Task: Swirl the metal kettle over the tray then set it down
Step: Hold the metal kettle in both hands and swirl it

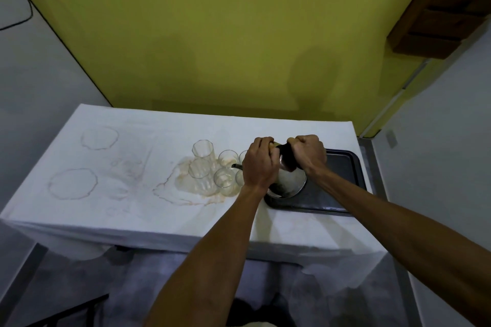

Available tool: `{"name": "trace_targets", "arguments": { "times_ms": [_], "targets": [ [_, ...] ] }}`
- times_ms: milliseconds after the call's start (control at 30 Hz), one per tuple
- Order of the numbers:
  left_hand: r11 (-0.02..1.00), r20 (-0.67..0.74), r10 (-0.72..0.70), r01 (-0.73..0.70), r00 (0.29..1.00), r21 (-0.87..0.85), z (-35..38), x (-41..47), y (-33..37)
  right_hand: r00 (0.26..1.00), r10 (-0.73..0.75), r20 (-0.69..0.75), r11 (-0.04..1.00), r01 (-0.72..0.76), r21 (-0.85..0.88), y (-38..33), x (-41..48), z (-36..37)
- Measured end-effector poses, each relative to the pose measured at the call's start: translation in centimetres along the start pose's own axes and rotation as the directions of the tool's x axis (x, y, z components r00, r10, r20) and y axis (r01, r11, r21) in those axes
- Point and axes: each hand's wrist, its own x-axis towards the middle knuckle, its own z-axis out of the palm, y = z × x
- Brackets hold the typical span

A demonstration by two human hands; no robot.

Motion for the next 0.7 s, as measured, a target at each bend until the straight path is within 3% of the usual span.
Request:
{"name": "trace_targets", "arguments": {
  "times_ms": [700],
  "targets": [
    [1.0,0.013,-0.012,0.012,1.0,0.001,-0.15,0.0,-0.5,0.998,-0.038,-0.048,0.997,0.035,-0.062,-0.39,-0.72,-0.12]
  ]
}}
